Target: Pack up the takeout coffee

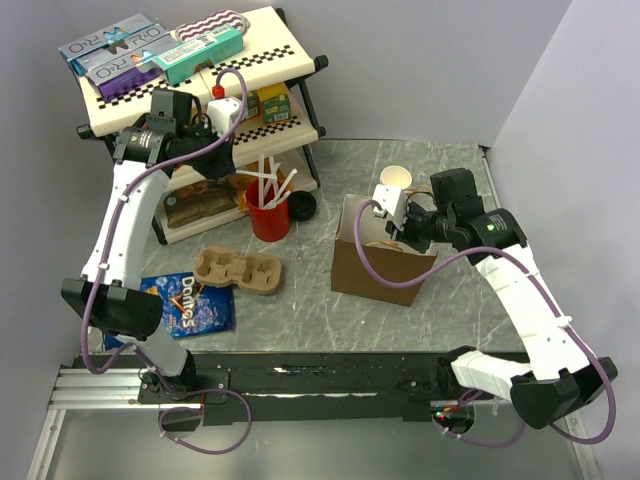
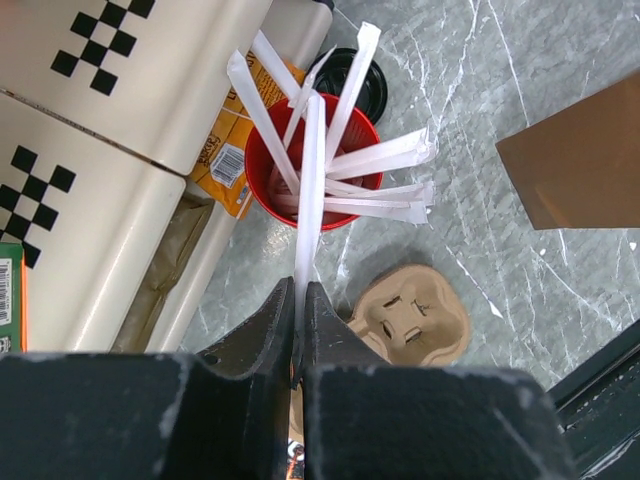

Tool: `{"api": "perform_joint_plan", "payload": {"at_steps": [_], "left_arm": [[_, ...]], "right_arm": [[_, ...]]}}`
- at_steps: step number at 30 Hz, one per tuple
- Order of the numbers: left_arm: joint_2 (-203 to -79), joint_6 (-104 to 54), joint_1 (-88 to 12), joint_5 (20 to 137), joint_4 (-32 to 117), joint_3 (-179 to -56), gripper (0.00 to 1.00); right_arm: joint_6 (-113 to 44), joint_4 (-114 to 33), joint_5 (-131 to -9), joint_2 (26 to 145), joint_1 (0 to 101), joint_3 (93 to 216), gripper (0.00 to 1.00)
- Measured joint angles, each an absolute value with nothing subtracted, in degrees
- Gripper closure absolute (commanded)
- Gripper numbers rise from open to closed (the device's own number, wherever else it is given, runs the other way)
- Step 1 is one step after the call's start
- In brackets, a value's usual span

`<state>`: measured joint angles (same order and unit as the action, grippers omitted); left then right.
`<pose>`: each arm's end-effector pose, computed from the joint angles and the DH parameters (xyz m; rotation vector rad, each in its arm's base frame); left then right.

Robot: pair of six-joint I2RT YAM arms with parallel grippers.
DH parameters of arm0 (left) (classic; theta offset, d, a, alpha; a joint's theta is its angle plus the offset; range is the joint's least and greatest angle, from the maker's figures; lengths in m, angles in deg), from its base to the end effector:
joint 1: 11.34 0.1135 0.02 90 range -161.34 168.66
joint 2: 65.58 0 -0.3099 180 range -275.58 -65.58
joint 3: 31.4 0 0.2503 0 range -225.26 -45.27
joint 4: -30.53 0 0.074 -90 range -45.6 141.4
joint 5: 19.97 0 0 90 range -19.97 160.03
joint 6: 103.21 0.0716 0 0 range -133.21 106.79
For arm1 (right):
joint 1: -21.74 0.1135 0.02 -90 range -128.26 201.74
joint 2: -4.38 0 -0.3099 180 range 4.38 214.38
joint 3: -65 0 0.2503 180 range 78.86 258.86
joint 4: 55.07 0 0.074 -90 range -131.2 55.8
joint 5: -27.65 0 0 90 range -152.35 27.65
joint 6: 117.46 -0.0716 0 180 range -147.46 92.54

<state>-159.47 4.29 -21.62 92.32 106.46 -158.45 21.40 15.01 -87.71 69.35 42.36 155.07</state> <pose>0.3430 -0.0898 0.4644 0.7349 2.1573 -0.3839 0.1892 0.1039 0.4024 -1.4660 1.7430 0.2655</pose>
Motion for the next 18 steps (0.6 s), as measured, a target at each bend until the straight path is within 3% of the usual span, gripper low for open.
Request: {"api": "perform_joint_plan", "payload": {"at_steps": [18], "left_arm": [[-157.4, 4.7, -21.6, 93.6, 106.4, -155.1, 0.99]], "right_arm": [[18.5, 14.9, -90.5, 70.0, 41.7, 159.0, 0.79]]}}
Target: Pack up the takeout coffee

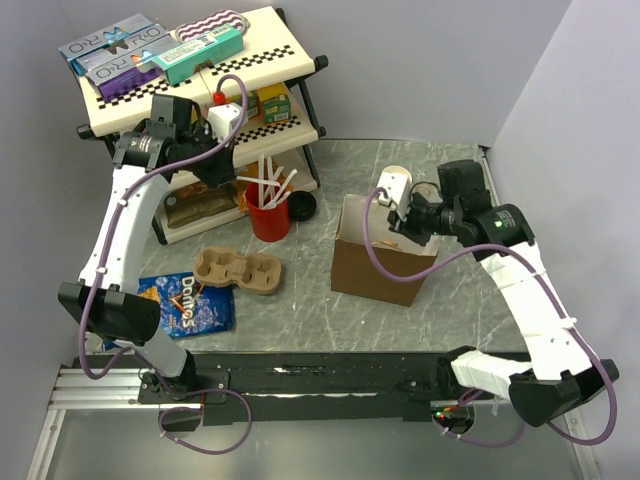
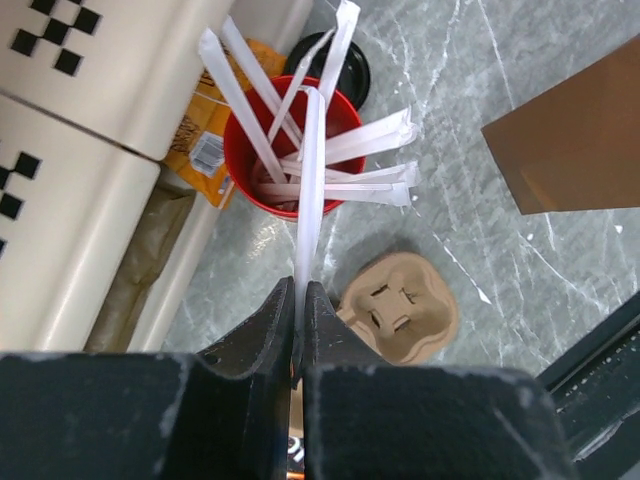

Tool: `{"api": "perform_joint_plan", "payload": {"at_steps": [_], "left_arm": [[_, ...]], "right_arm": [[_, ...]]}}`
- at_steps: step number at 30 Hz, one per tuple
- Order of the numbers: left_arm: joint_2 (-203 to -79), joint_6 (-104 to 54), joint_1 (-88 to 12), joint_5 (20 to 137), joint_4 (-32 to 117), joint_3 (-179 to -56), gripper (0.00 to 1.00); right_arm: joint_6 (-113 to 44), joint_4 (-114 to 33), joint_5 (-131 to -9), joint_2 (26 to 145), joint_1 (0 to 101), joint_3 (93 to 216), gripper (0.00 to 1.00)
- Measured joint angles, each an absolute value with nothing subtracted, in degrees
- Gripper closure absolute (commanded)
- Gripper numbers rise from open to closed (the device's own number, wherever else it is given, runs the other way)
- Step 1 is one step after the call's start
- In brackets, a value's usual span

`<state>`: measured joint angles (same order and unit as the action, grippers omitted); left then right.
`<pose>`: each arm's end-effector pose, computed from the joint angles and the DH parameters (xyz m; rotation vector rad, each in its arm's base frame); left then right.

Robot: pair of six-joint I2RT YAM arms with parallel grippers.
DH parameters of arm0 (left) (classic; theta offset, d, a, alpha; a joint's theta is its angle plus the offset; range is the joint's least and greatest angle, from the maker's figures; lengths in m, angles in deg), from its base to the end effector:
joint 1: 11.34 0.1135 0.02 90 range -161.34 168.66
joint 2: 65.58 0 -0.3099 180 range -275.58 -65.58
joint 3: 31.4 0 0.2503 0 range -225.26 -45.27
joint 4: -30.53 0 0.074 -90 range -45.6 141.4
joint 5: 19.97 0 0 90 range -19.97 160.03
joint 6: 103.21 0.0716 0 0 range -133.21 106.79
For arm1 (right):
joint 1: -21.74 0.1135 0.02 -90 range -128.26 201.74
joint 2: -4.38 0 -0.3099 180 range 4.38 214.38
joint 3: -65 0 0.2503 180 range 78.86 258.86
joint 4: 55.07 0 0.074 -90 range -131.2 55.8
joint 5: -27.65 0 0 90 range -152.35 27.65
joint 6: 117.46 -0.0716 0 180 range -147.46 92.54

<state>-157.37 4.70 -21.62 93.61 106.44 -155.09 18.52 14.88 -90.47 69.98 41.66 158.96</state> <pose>0.3320 -0.0893 0.4585 0.7531 2.1678 -0.4115 0.1905 0.1049 0.4236 -1.4045 1.7115 0.3138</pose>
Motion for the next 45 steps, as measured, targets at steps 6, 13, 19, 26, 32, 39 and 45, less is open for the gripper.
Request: {"api": "perform_joint_plan", "payload": {"at_steps": [6, 13, 19, 26, 32, 39, 45], "left_arm": [[-160.0, 5.6, -21.9, 94.4, 107.7, -155.2, 0.99], [-161.2, 10.4, -22.2, 91.6, 114.1, -156.6, 0.99], [-161.5, 12.9, -23.8, 88.9, 116.3, -156.7, 0.91], [-170.2, 11.5, -27.9, 86.3, 113.8, -160.3, 0.42], [-170.3, 9.8, -29.1, 84.0, 109.6, -160.2, 0.21], [-160.6, 10.3, -29.0, 86.8, 102.4, -154.8, 0.11], [-146.7, 14.3, -33.6, 98.4, 95.7, -147.7, 0.08]], "right_arm": [[15.5, 12.6, -92.3, 70.0, 40.8, 164.5, 0.76], [14.9, 11.8, -92.2, 70.0, 40.1, 165.4, 0.66], [13.5, 10.6, -92.7, 70.6, 35.1, 166.0, 0.53], [16.1, 15.8, -96.3, 79.0, 28.0, 174.6, 0.36], [20.3, 22.3, -99.0, 82.4, 26.2, 175.5, 0.3], [21.5, 23.9, -101.0, 81.0, 26.2, 169.7, 0.3], [21.8, 22.8, -99.9, 81.0, 26.2, 166.6, 0.47]]}}
